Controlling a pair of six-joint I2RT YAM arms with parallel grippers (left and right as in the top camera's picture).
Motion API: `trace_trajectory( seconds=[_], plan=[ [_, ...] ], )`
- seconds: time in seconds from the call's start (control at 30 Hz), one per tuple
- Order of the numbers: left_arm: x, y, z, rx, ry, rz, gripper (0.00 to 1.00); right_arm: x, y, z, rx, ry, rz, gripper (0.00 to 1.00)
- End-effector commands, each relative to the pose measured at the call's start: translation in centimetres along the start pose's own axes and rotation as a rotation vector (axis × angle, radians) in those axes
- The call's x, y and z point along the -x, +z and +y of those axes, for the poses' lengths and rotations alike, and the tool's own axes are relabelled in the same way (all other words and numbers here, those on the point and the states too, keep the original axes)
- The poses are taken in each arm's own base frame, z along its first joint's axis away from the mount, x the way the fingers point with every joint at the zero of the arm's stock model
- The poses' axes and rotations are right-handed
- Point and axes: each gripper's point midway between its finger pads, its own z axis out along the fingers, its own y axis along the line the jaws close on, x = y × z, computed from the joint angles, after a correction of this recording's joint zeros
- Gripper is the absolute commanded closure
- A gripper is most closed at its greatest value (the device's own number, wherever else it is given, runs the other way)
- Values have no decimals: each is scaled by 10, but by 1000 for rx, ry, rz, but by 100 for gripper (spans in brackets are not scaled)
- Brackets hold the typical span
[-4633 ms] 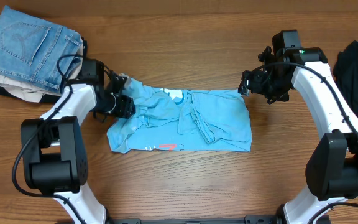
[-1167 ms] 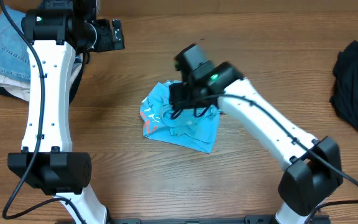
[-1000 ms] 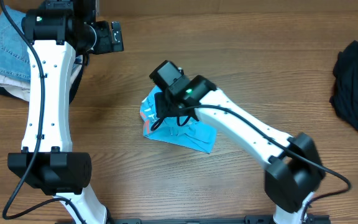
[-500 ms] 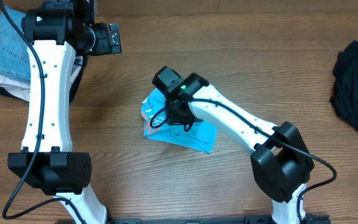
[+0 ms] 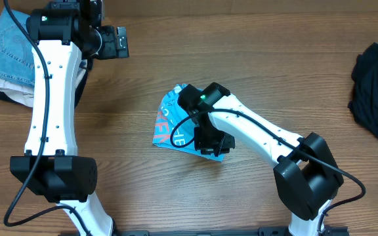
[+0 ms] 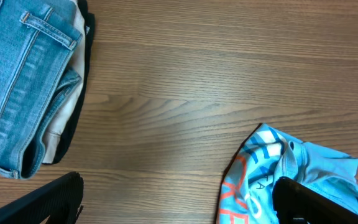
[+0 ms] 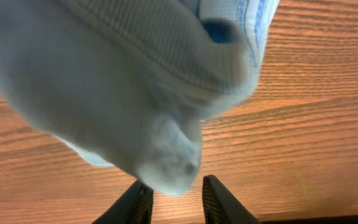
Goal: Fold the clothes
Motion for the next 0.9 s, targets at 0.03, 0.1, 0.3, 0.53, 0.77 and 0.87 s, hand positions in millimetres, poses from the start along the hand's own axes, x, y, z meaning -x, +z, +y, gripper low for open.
trace_trajectory(
  seconds=[0.03,0.1,0.3,0.53,0.77,0.87],
  plan=[
    [0,6,4,11,26,11,0,18,-35,10,88,-17,-151,74],
    [0,6,4,11,25,8,0,41,-69,13,138,-10,-295,68],
    [1,6,4,11,25,7,0,128,-108,11,255,-53,-581,45],
    [1,6,4,11,25,4,0,170,-75,11,270,-238,-575,40],
    [2,6,4,10,25,0,0,173,-57,13,241,-411,-552,64],
    [3,6,4,10,25,-3,0,187,-64,9,252,-389,-603,94]
  ],
)
